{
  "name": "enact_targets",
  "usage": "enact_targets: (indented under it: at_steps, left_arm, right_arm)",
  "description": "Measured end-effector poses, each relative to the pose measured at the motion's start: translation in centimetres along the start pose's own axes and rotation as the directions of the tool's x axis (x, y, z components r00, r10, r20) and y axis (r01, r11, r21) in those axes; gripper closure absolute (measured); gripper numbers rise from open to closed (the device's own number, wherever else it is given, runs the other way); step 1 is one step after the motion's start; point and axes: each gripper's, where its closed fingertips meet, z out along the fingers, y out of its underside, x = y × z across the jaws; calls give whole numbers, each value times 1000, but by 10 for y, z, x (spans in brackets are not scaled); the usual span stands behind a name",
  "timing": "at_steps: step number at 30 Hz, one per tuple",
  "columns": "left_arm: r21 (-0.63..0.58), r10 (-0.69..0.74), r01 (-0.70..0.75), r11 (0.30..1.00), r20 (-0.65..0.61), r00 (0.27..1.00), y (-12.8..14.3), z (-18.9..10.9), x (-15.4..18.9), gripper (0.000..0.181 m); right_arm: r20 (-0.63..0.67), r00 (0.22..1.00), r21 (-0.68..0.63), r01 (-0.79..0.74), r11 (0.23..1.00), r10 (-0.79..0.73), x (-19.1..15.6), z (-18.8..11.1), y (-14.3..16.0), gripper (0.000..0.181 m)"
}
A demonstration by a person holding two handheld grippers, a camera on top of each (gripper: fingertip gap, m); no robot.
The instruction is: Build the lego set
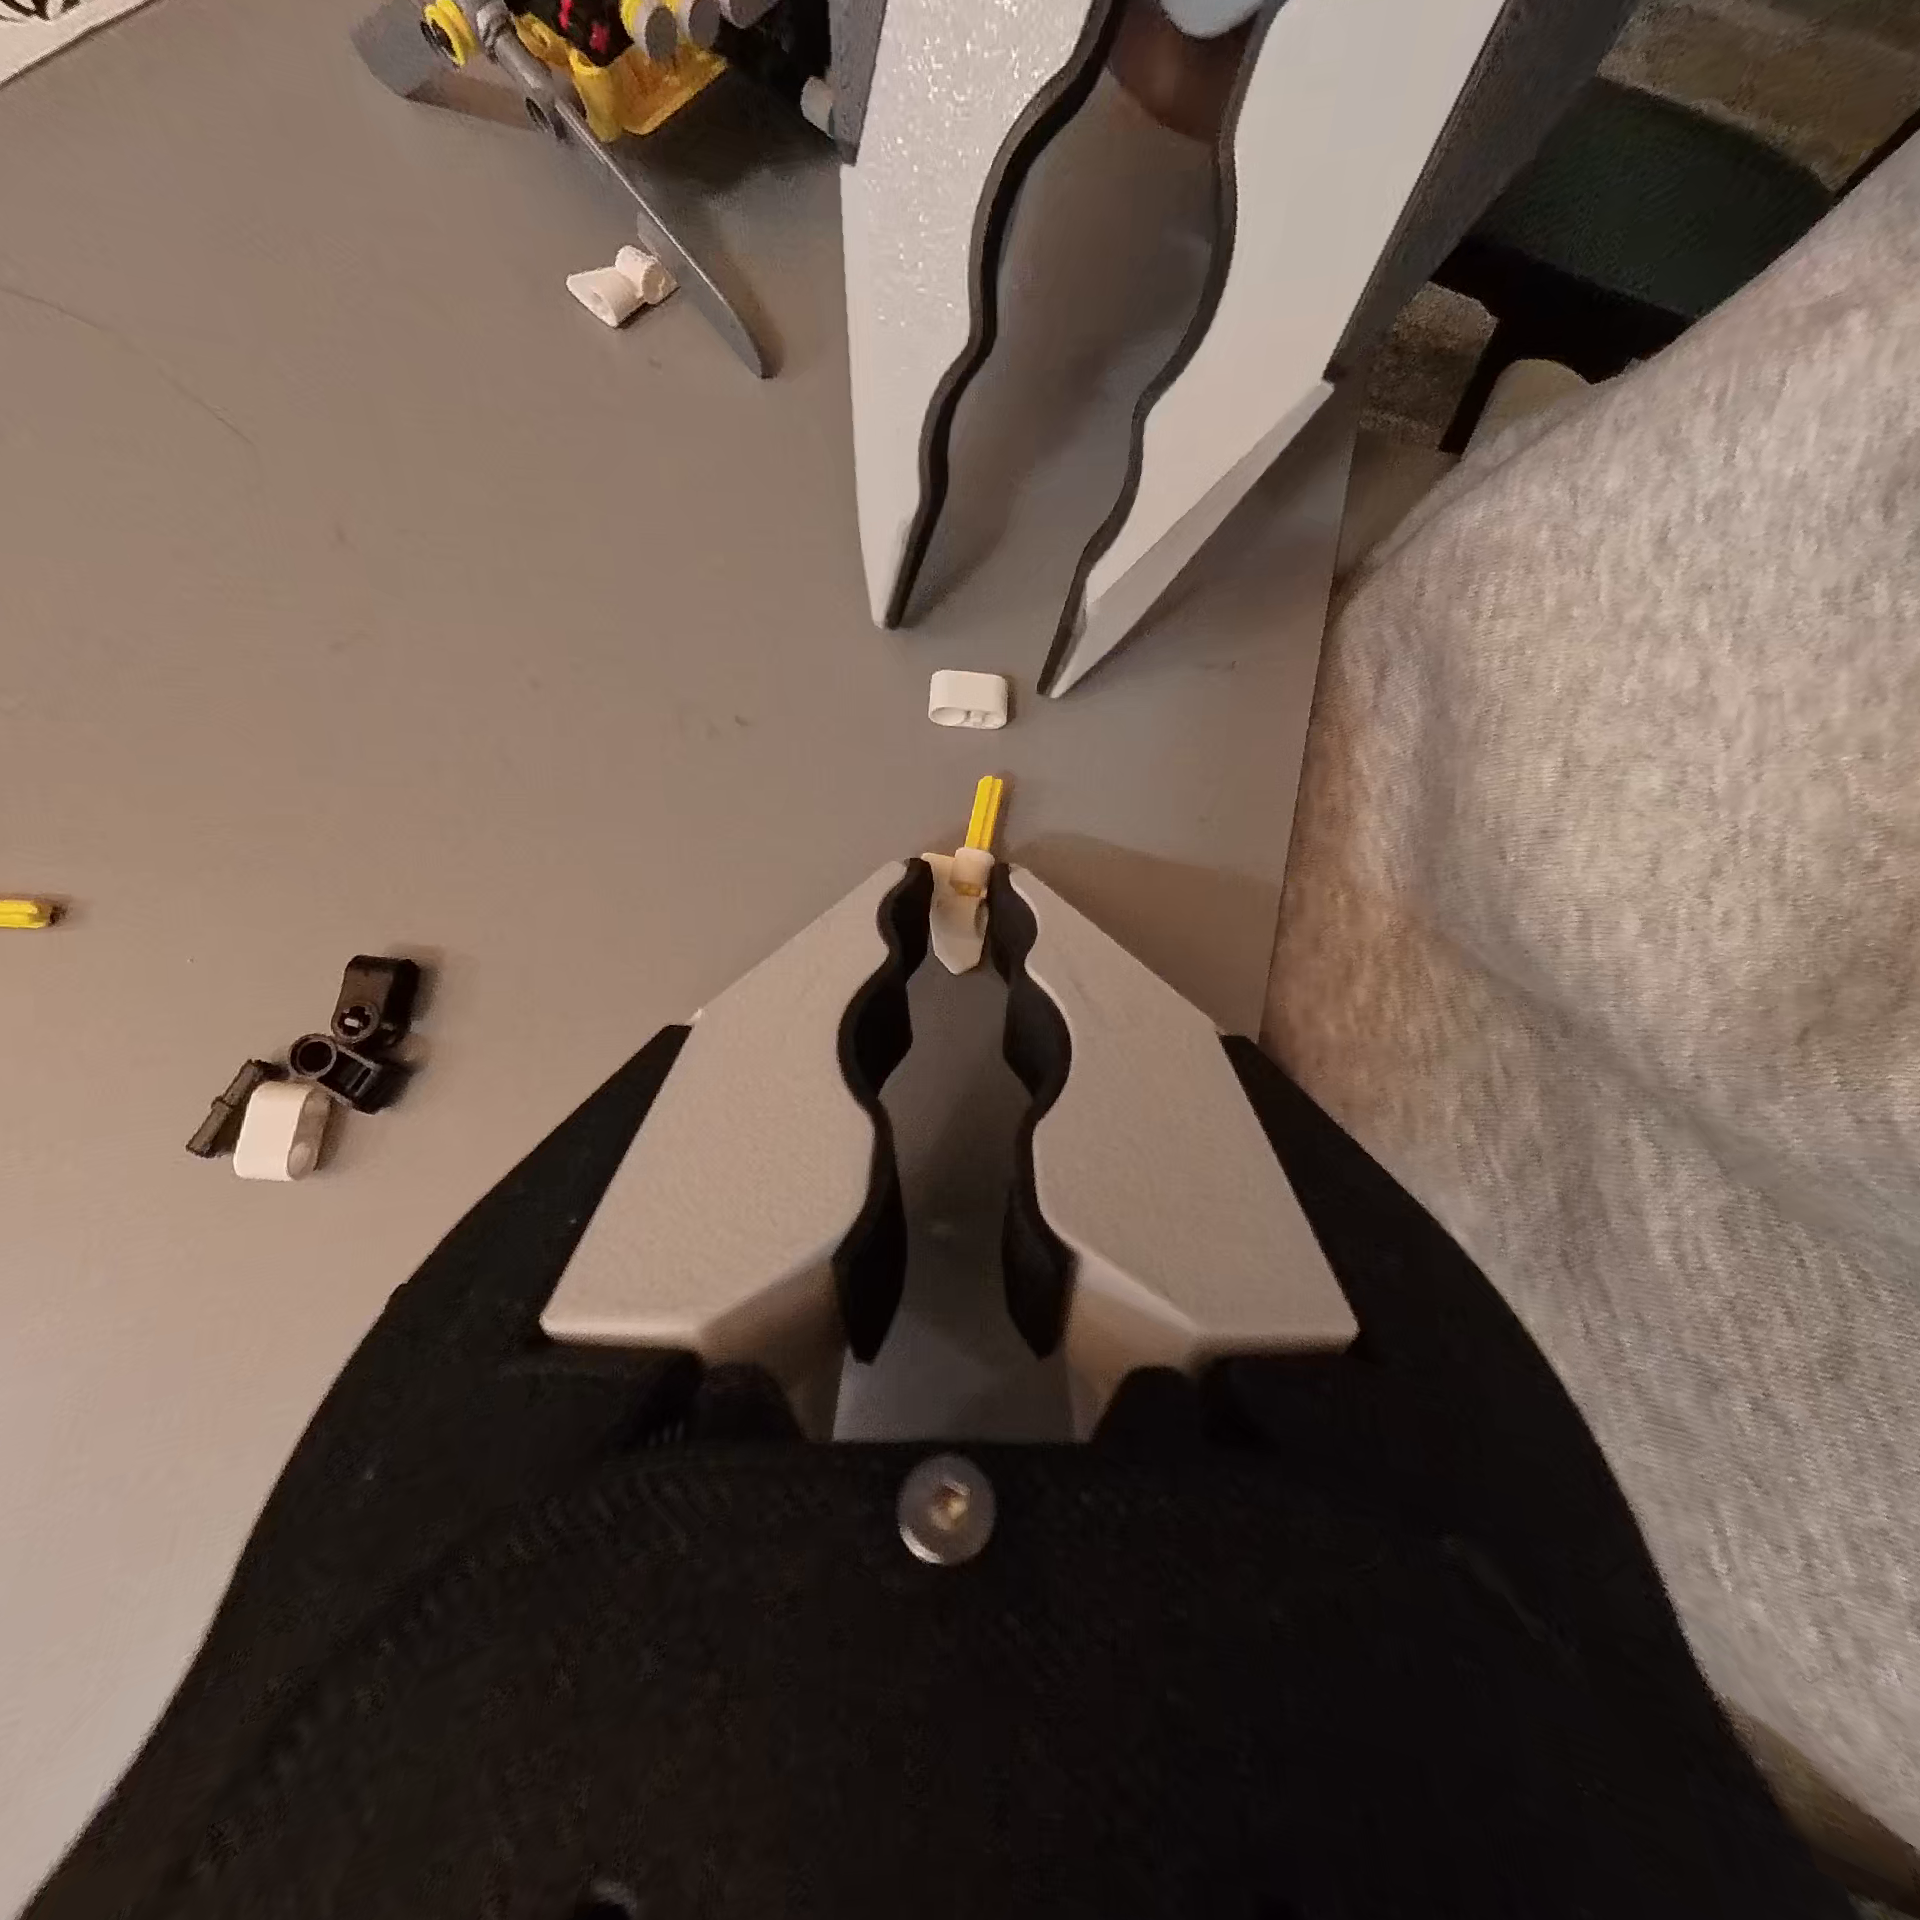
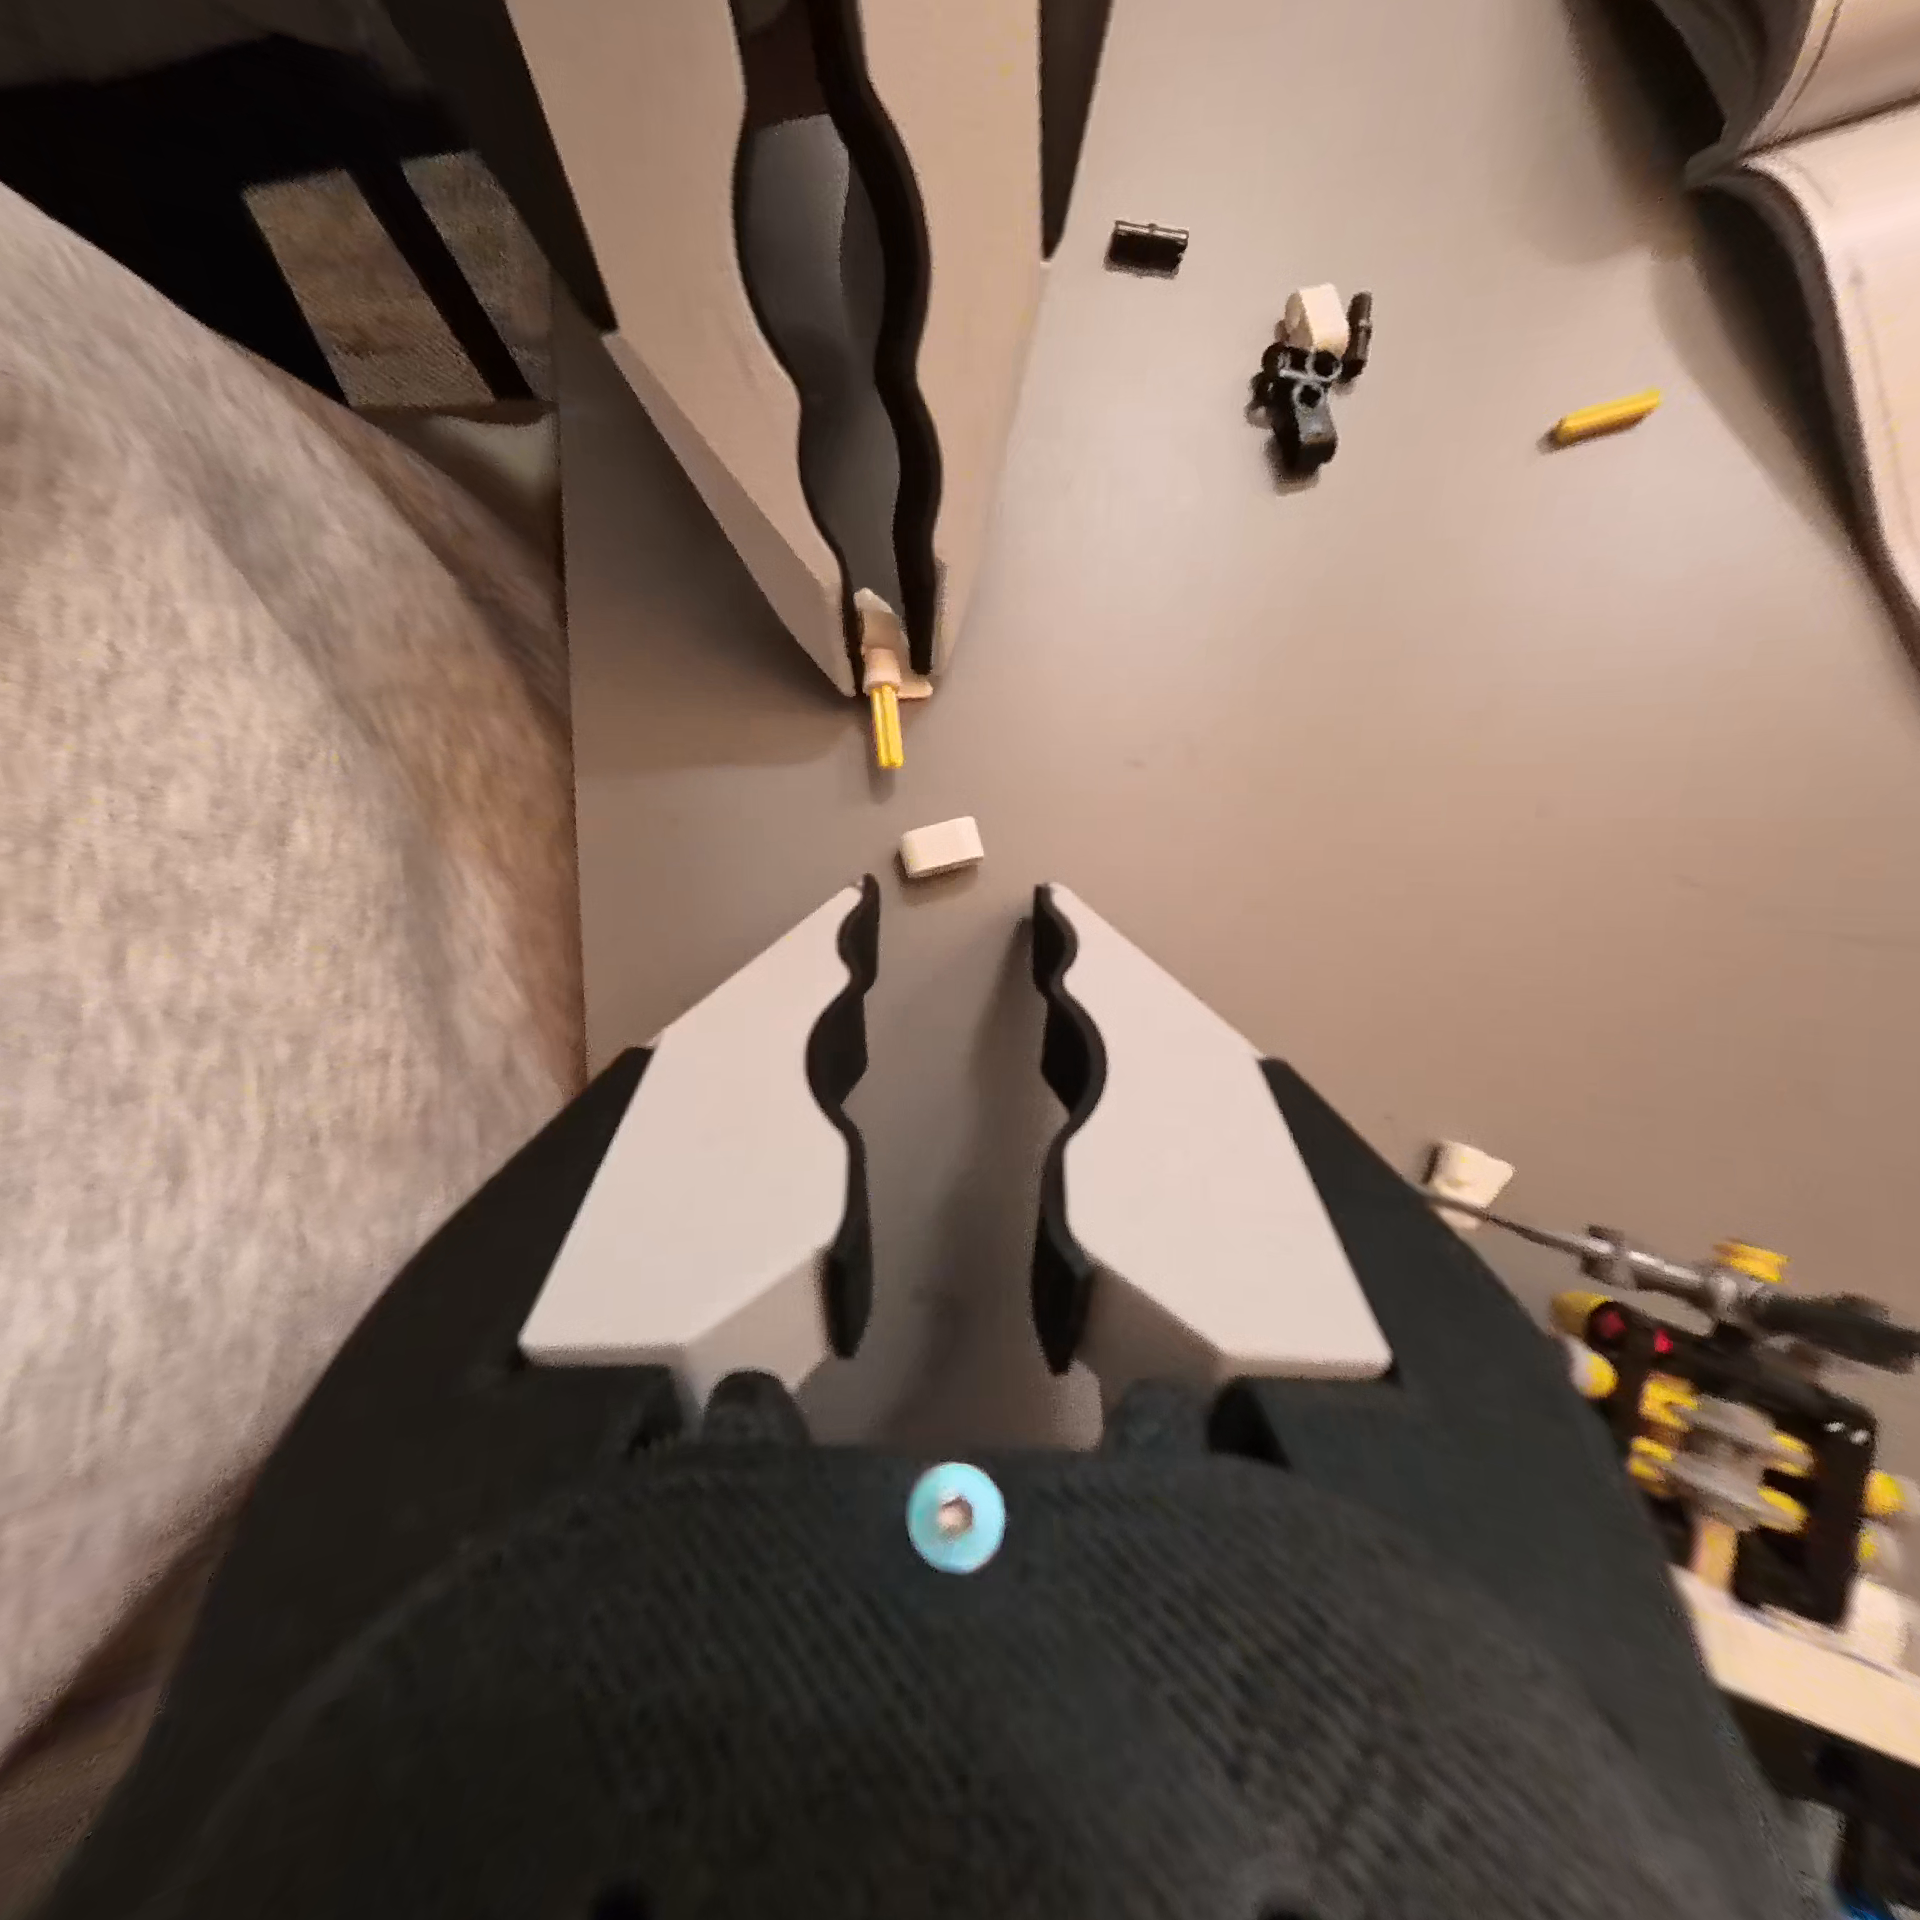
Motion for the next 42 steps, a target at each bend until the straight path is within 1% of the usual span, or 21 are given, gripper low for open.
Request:
enact_targets:
  at_steps: [2, 4, 7, 9, 12, 15, 19, 24, 28, 38, 42]
  left_arm:
    - [0, -1, 1, 1000, -1, 1000, 0, 0, 0, 170]
    - [0, 0, 0, 1000, 0, 1000, 0, 0, 0, 170]
    - [0, -5, 5, 1000, 1, 1000, 0, 0, -1, 170]
    - [0, -3, 3, 1000, 3, 1000, 0, 1, -1, 170]
    - [-1, -2, 2, 1000, 4, 1000, 0, 1, -1, 170]
    - [0, -5, 5, 1000, 1, 1000, 0, 1, -1, 170]
    - [0, -4, 4, 1000, 2, 1000, 0, 1, -2, 170]
    - [-1, 5, -5, 1000, 6, 1000, 1, 1, -2, 170]
    - [-1, 9, -9, 1000, 6, 1000, 1, 1, -2, 170]
    - [-1, 19, -19, 1000, 15, 1000, 1, 1, -2, 170]
    - [3, -11, 11, 1000, 30, 999, 0, 1, -1, 171]
  right_arm:
    - [10, 998, -6, 62, 998, -62, 1, 1, -2, 150]
    - [52, 993, -8, 105, 994, -104, 0, 3, -4, 150]
    - [136, 981, -15, 139, 990, -136, -4, 5, -6, 156]
    - [186, 970, -19, 164, 986, -157, -9, 6, -6, 168]
    - [206, 964, -30, 179, 983, -170, -11, 6, -7, 168]
    - [203, 970, -36, 145, 989, -135, -12, 8, -10, 168]
    - [177, 980, 5, 90, 996, -89, -13, 10, -14, 169]
    - [213, 977, 46, -2, 999, -8, -14, 8, -14, 169]
    - [225, 974, 56, -46, 997, 32, -13, 7, -14, 169]
    - [177, 984, -2, -9, 1000, 9, -13, 6, -13, 169]
    - [144, 989, -32, 26, 999, -21, -13, 5, -12, 169]
